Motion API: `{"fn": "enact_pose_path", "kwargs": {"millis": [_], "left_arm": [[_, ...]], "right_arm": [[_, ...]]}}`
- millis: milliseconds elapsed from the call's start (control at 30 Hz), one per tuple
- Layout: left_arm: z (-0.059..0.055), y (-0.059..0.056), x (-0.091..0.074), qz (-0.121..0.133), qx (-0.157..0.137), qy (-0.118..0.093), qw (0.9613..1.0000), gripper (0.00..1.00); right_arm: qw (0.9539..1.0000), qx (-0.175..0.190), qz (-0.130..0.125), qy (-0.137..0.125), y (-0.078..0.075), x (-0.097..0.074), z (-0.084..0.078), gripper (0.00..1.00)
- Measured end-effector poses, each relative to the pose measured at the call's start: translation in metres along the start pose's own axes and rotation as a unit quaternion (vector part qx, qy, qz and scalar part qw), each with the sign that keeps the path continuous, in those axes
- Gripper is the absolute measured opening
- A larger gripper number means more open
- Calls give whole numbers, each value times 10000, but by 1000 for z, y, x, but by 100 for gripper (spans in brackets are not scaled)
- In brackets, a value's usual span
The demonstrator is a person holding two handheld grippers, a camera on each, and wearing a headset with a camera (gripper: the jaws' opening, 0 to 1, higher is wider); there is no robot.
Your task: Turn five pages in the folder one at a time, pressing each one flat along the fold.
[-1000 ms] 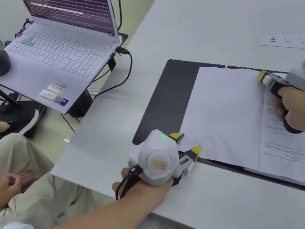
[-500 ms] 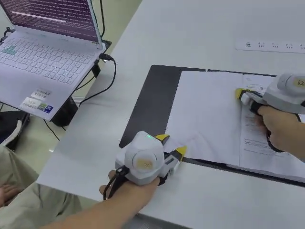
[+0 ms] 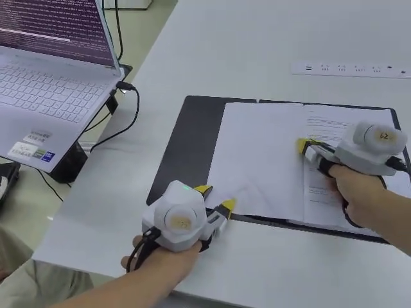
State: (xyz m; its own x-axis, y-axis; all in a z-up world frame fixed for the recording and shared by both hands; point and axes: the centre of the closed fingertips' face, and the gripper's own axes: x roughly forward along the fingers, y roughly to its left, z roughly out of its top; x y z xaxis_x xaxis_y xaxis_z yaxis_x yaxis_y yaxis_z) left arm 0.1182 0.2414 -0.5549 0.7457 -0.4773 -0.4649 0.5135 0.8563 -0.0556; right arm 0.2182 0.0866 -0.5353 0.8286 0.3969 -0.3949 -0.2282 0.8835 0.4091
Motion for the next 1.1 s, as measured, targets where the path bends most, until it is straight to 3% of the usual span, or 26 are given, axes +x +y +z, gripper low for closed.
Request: {"fn": "enact_pose_path", "kwargs": {"millis": [333, 700, 1100], "left_arm": [[0, 0, 0, 2, -14, 2, 10000, 29], [-1, 1, 0, 7, -17, 8, 10000, 29], [-1, 0, 0, 6, -11, 10, 10000, 29]], "right_arm": [[9999, 14, 69, 86, 9, -25, -17, 0], [9995, -45, 195, 247, 18, -40, -32, 0], [9976, 22, 392, 576, 32, -72, -64, 0]]}}
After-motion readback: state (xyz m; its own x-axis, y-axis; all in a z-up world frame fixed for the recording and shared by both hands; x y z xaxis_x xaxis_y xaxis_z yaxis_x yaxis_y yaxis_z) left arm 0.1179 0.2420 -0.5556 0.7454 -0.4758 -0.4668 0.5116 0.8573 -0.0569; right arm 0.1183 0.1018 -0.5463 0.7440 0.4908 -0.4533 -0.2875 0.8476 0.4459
